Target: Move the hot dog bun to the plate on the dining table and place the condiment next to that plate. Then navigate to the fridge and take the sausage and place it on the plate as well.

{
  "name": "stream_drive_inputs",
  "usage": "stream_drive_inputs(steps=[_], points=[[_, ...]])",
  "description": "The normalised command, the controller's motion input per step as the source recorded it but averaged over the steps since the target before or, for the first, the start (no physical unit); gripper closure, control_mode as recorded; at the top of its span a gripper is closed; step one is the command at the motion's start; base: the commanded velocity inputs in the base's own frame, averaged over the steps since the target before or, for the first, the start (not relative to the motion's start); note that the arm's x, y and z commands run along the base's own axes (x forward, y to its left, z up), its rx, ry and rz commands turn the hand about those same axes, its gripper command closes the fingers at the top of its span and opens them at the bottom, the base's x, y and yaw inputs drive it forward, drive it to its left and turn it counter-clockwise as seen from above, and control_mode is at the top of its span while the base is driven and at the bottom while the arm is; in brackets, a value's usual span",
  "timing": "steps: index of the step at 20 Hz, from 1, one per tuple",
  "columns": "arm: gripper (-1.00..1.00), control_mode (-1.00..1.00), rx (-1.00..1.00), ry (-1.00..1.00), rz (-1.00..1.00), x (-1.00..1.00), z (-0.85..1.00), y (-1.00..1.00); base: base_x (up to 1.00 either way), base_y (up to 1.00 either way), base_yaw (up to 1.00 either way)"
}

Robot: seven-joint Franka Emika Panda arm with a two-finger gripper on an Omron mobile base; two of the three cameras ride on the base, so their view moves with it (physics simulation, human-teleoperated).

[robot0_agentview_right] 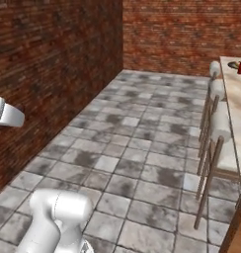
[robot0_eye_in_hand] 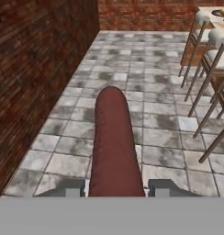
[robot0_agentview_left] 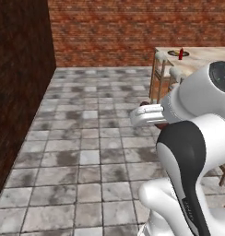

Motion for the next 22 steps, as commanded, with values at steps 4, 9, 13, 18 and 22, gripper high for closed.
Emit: stream_drive_inputs(steps=[4,9,13,18,22], points=[[1.0,1.0,0.0,0.0,0.0,0.0,0.0,0.0,1.0,0.76,-0.52],[1.0,1.0,0.0,0.0,0.0,0.0,0.0,0.0,1.0,0.66,-0.51],[1.0,1.0,0.0,0.0,0.0,0.0,0.0,0.0,1.0,0.67,-0.51],[1.0,1.0,0.0,0.0,0.0,0.0,0.0,0.0,1.0,0.72,-0.52],[1.0,1.0,0.0,0.0,0.0,0.0,0.0,0.0,0.96,0.85,-0.51]])
